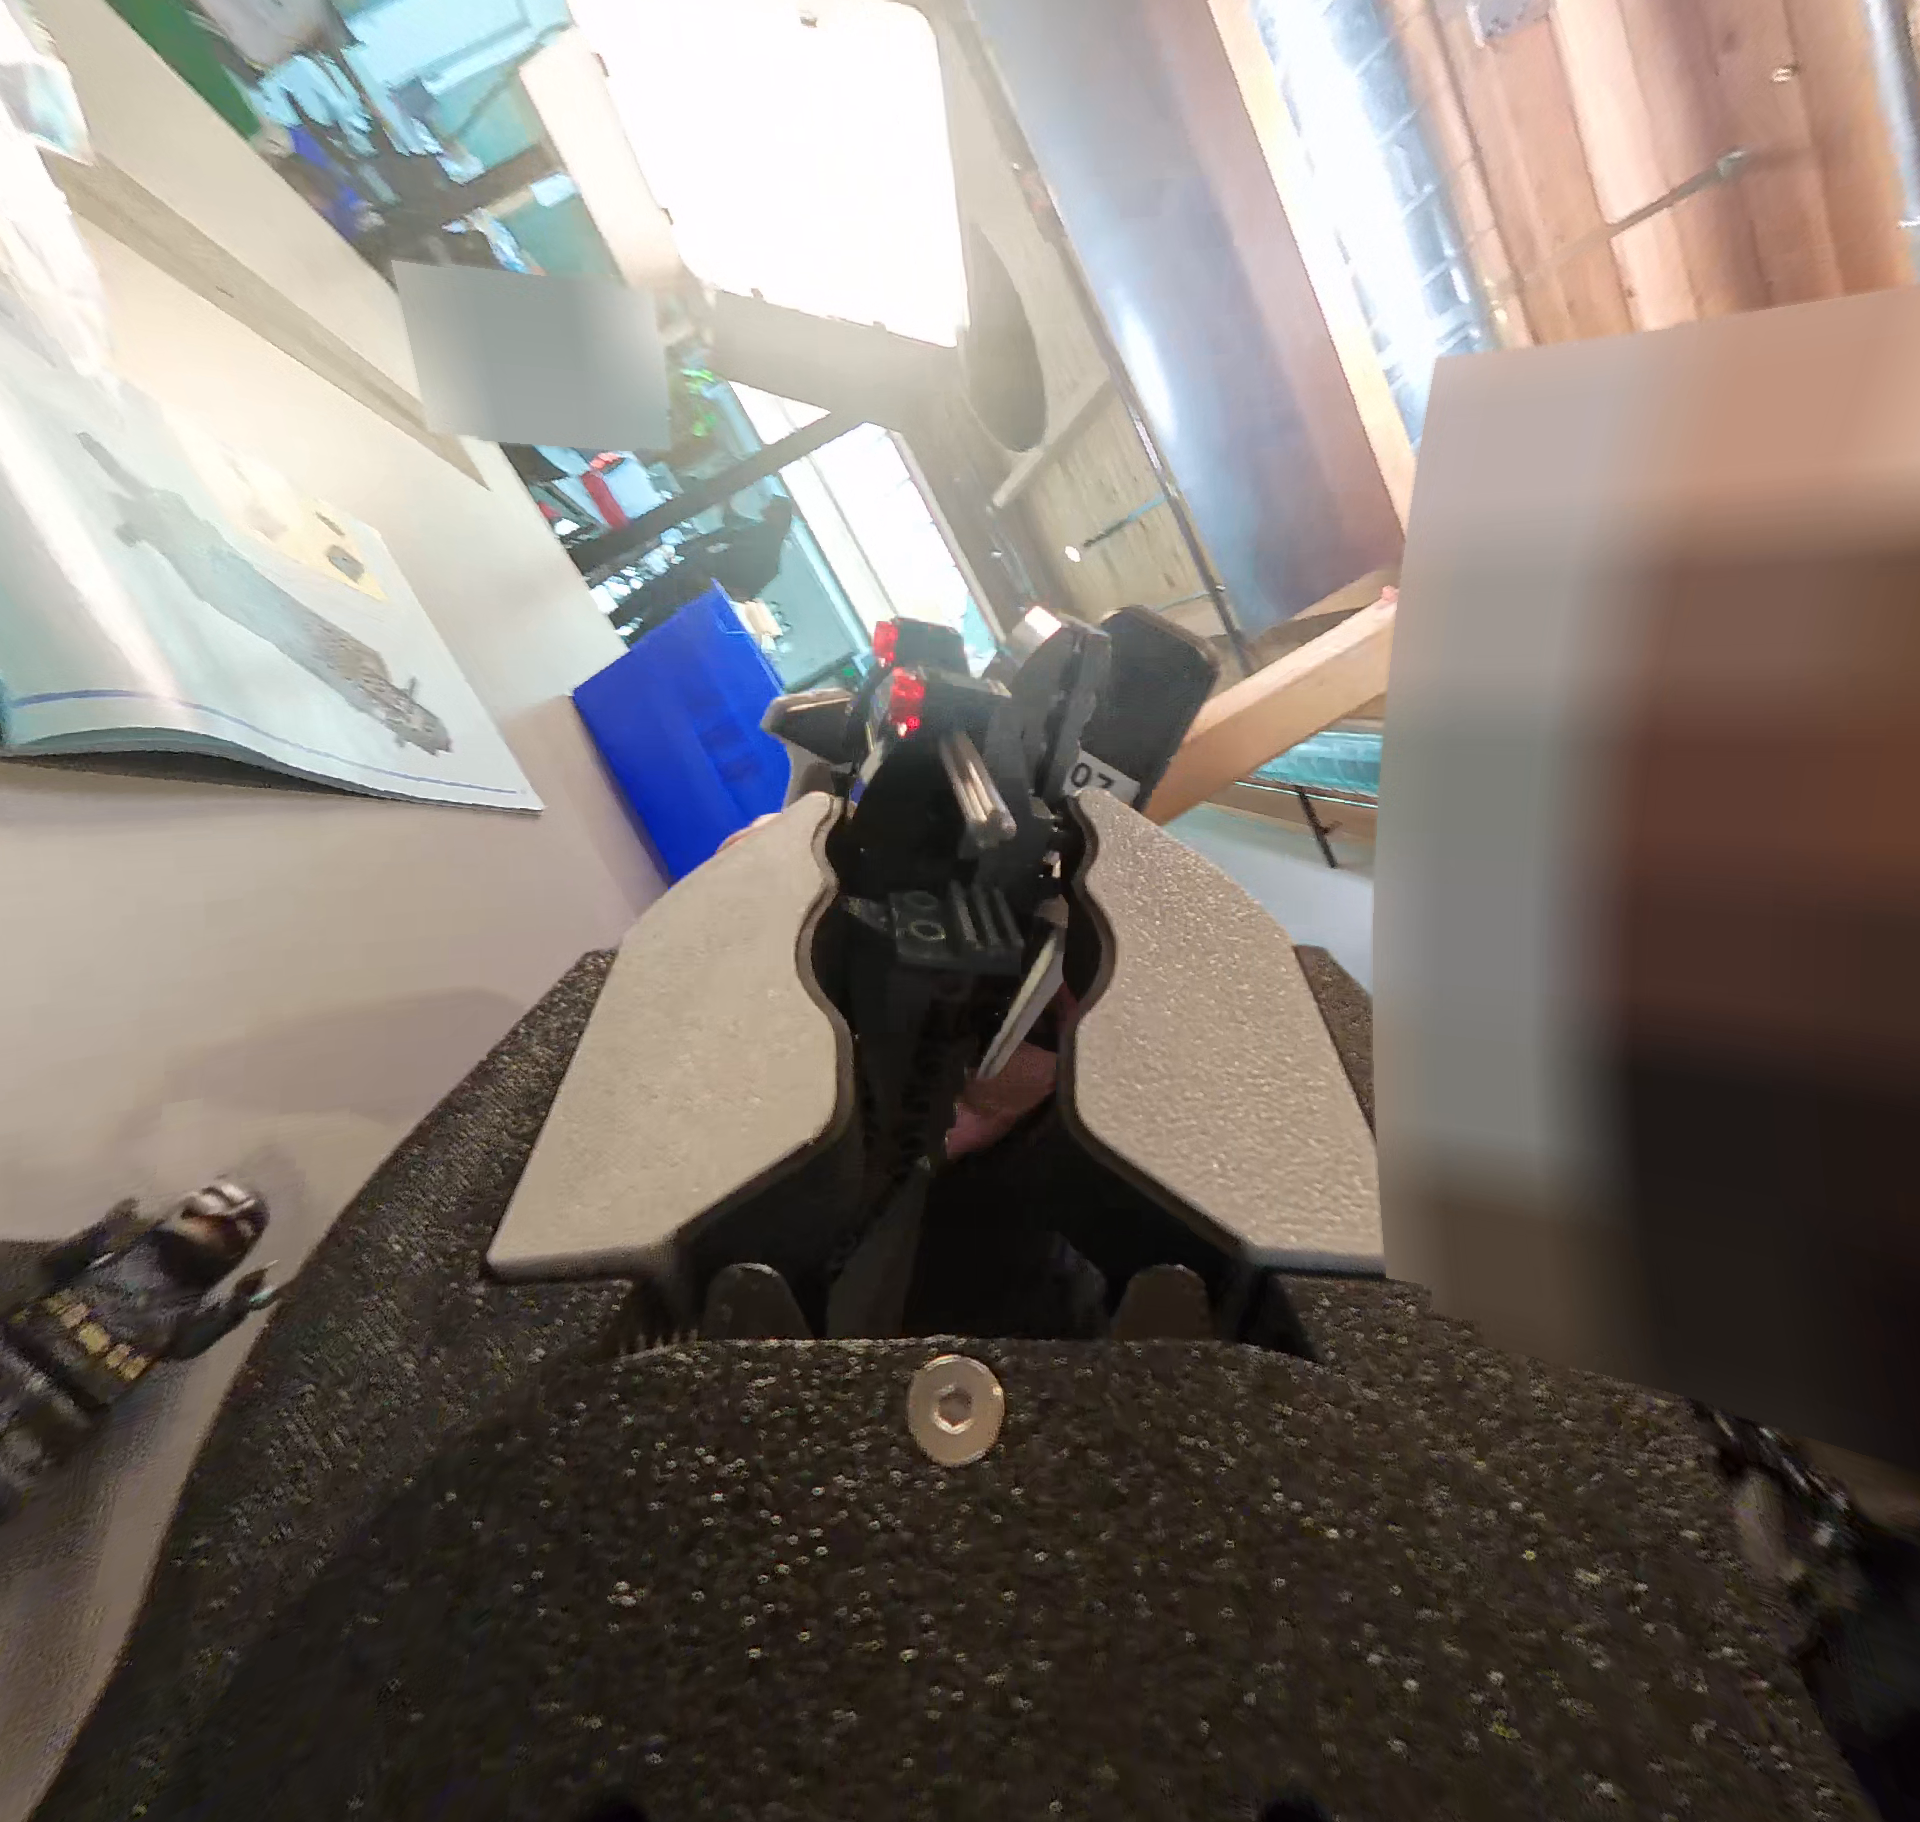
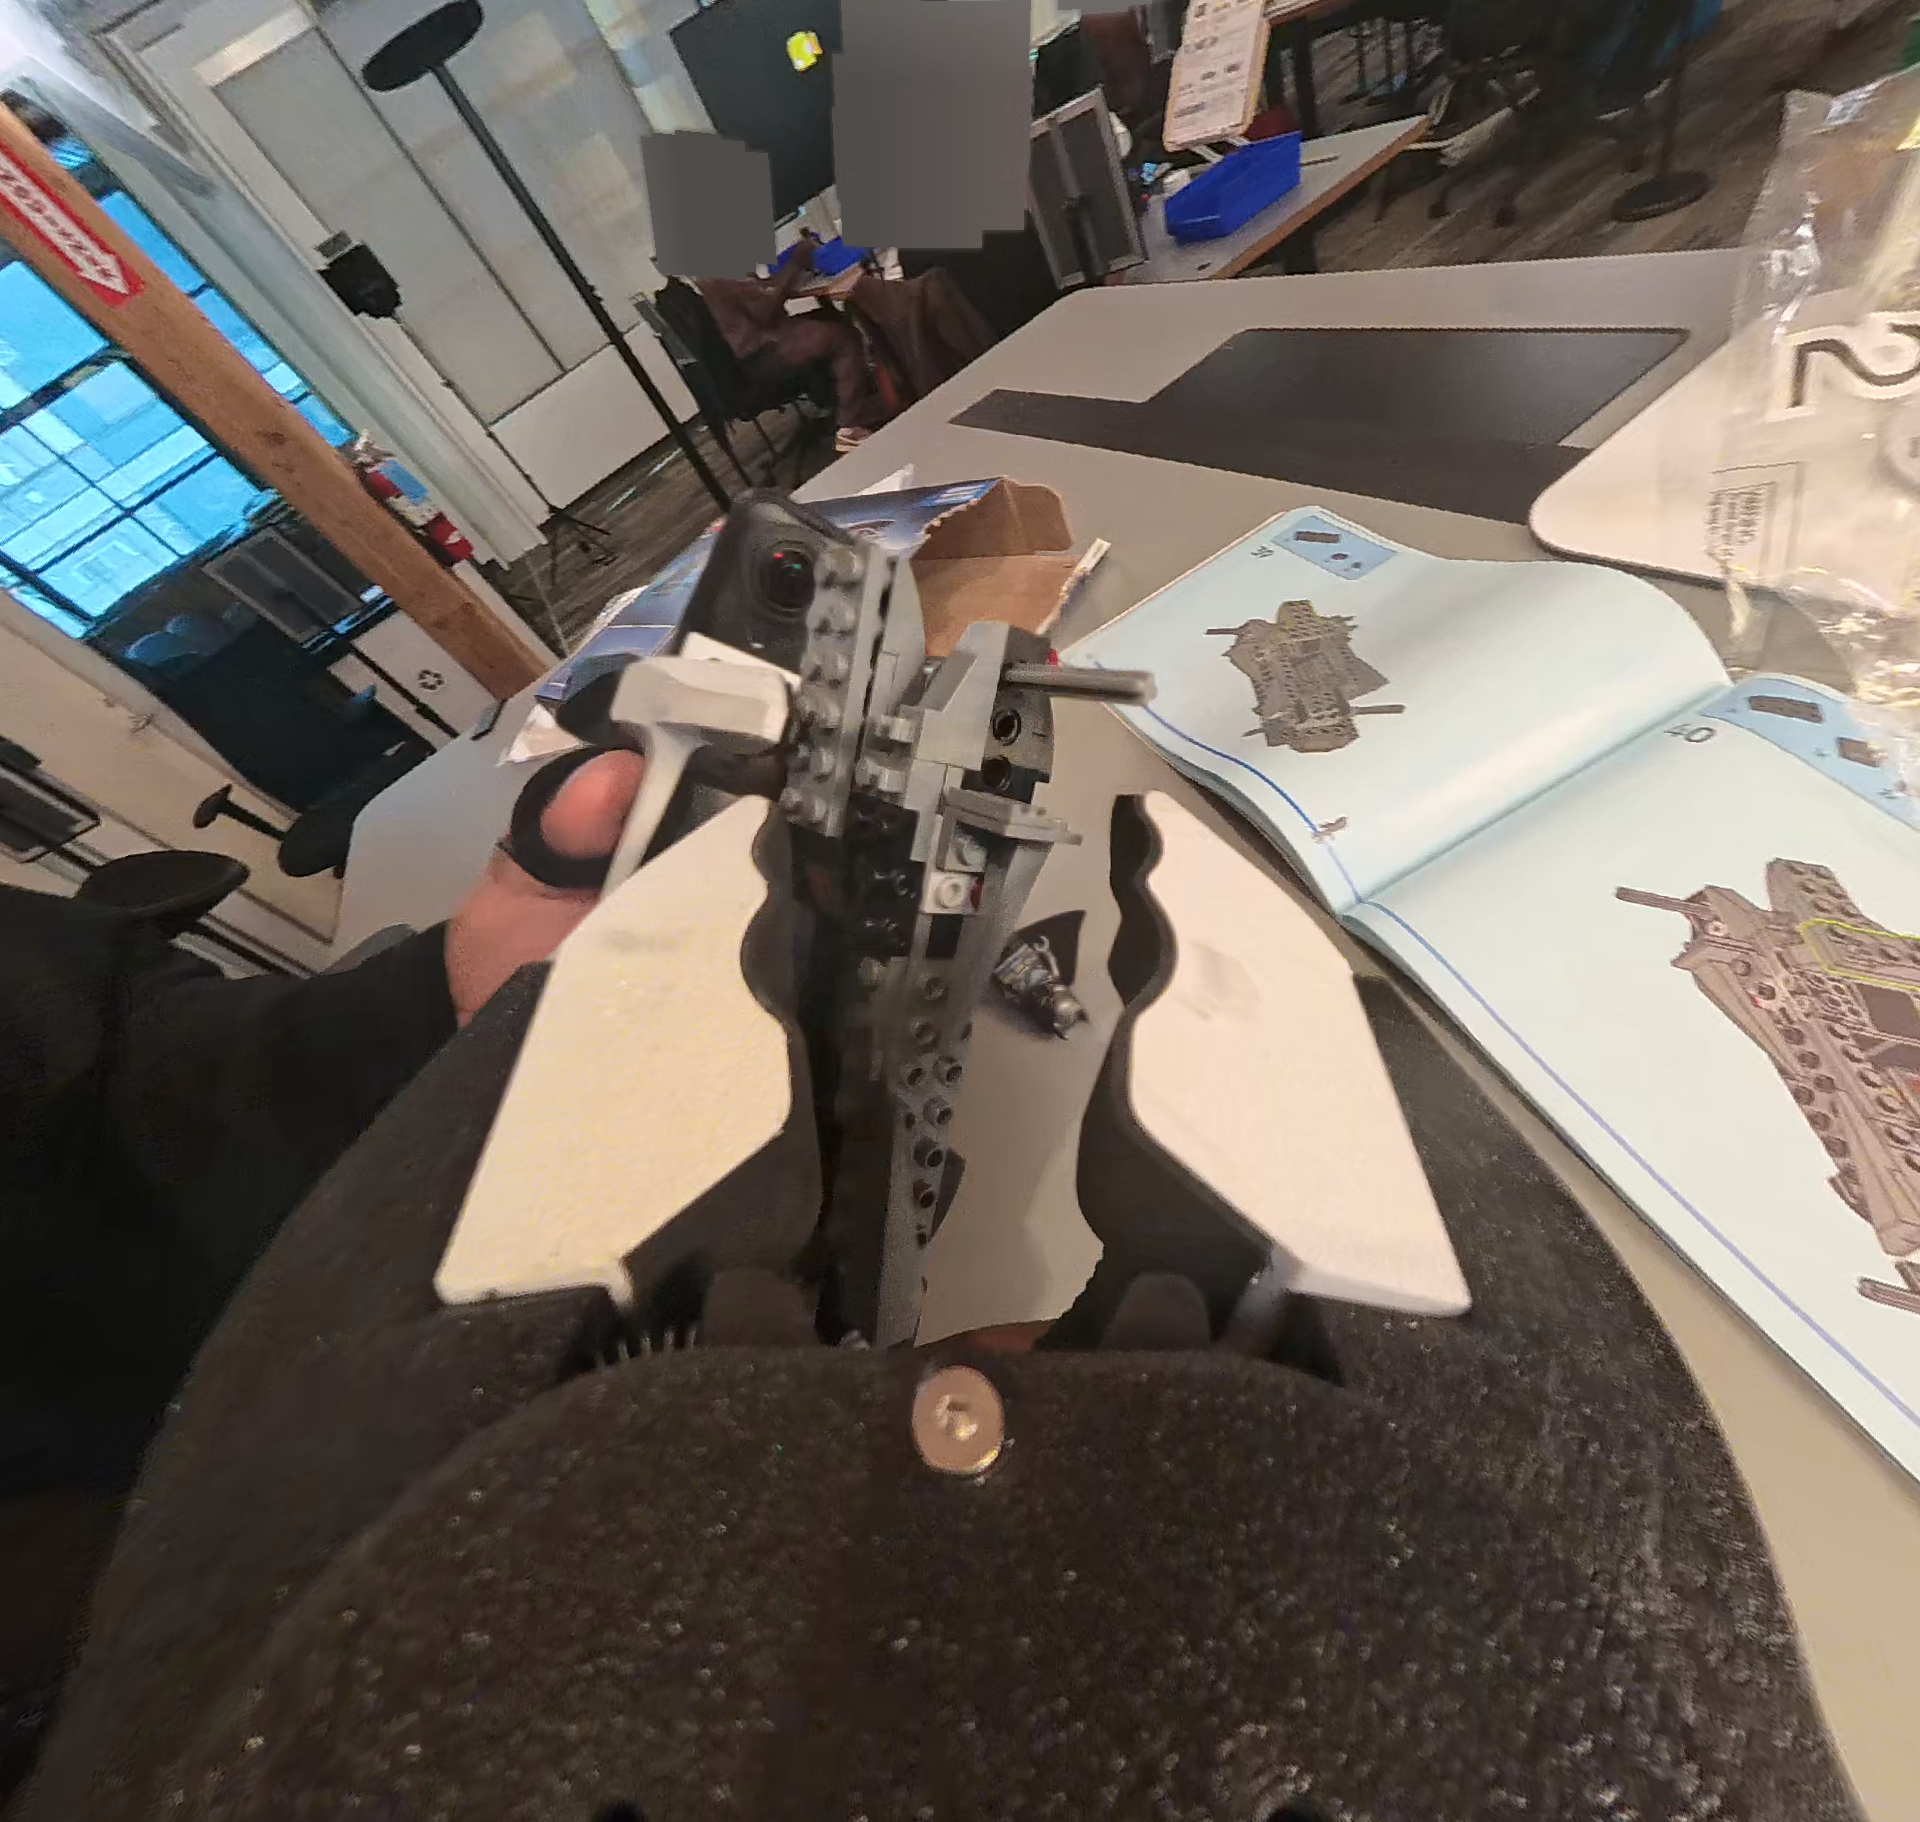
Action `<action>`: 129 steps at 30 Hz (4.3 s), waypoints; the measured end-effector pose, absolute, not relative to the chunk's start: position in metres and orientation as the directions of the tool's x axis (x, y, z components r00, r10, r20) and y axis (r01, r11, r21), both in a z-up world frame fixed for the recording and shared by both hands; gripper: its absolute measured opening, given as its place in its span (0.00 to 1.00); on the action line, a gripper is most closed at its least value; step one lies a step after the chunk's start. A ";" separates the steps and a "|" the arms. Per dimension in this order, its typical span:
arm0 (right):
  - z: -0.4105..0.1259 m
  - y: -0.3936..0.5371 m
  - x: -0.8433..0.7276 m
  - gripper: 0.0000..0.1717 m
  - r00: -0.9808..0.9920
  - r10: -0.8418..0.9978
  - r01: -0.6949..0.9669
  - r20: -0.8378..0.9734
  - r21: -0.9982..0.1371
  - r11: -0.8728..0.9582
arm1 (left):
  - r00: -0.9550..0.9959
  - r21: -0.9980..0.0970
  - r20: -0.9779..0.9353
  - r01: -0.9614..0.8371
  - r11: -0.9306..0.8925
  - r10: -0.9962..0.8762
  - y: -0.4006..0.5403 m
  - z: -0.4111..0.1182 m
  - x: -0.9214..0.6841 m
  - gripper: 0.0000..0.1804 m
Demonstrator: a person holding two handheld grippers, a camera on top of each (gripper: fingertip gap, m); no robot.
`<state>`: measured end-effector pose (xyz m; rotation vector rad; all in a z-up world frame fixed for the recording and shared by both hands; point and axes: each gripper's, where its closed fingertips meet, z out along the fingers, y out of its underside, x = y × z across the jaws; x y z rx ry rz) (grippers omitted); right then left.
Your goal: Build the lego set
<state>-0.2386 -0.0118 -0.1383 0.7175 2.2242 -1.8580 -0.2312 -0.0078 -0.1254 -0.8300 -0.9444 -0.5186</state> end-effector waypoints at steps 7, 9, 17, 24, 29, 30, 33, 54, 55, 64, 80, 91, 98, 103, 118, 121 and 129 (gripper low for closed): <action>-0.151 -0.012 -0.244 0.34 -0.833 0.268 0.527 -0.483 -0.841 0.121 | 0.417 -0.350 0.908 0.714 0.607 0.033 -0.010 -0.139 -0.237 0.21; -0.154 -0.012 -0.244 0.35 -0.821 0.264 0.548 -0.506 -0.828 0.117 | 0.401 -0.345 0.915 0.721 0.601 0.045 -0.009 -0.142 -0.237 0.21; -0.169 -0.015 -0.248 0.36 -0.777 0.265 0.614 -0.570 -0.779 0.124 | 0.325 -0.313 0.941 0.734 0.603 0.093 -0.012 -0.156 -0.241 0.21; -0.175 -0.017 -0.248 0.37 -0.758 0.265 0.641 -0.596 -0.756 0.135 | 0.295 -0.317 0.945 0.736 0.598 0.139 -0.013 -0.162 -0.242 0.22; -0.178 -0.017 -0.248 0.37 -0.753 0.268 0.648 -0.601 -0.748 0.143 | 0.278 -0.309 0.949 0.740 0.598 0.147 -0.012 -0.165 -0.242 0.22; -0.178 -0.017 -0.248 0.37 -0.750 0.265 0.652 -0.606 -0.745 0.143 | 0.279 -0.309 0.949 0.740 0.597 0.146 -0.012 -0.165 -0.241 0.22; -0.177 -0.017 -0.247 0.39 -0.739 0.245 0.668 -0.628 -0.732 0.135 | 0.290 -0.305 0.949 0.745 0.594 0.124 -0.012 -0.161 -0.241 0.22; -0.156 -0.019 -0.236 0.31 -0.745 0.087 0.667 -0.661 -0.740 0.086 | 0.407 -0.333 0.913 0.748 0.573 -0.001 -0.008 -0.141 -0.234 0.21; -0.155 -0.020 -0.236 0.32 -0.754 0.086 0.657 -0.652 -0.749 0.084 | 0.418 -0.335 0.908 0.750 0.571 -0.016 -0.008 -0.139 -0.233 0.21; -0.129 -0.019 -0.223 0.27 -0.843 0.015 0.538 -0.538 -0.842 0.043 | 0.551 -0.418 0.828 0.729 0.542 -0.103 -0.004 -0.118 -0.221 0.21; -0.109 -0.017 -0.204 0.24 -0.909 -0.082 0.410 -0.410 -0.912 0.017 | 0.721 -0.600 0.688 0.627 0.496 -0.080 0.001 -0.099 -0.203 0.22; -0.110 -0.018 -0.203 0.23 -0.896 -0.098 0.434 -0.433 -0.901 0.015 | 0.727 -0.612 0.683 0.621 0.489 -0.070 0.000 -0.099 -0.202 0.21; -0.108 -0.019 -0.206 0.28 -0.902 -0.045 0.429 -0.429 -0.903 0.004 | 0.733 -0.593 0.671 0.618 0.516 -0.107 -0.002 -0.096 -0.201 0.21; -0.101 -0.013 -0.207 0.29 -0.916 -0.027 0.400 -0.400 -0.916 -0.012 | 0.757 -0.630 0.652 0.577 0.519 -0.050 -0.006 -0.096 -0.203 0.21; -0.101 -0.010 -0.207 0.24 -0.921 -0.051 0.387 -0.387 -0.922 -0.010 | 0.783 -0.687 0.622 0.551 0.473 -0.008 0.000 -0.097 -0.200 0.21; -0.102 -0.010 -0.207 0.24 -0.920 -0.049 0.388 -0.388 -0.921 -0.006 | 0.781 -0.687 0.625 0.554 0.471 -0.006 0.000 -0.098 -0.200 0.21; -0.102 -0.009 -0.207 0.23 -0.919 -0.068 0.390 -0.389 -0.921 -0.009 | 0.776 -0.680 0.631 0.561 0.472 -0.014 0.001 -0.098 -0.199 0.21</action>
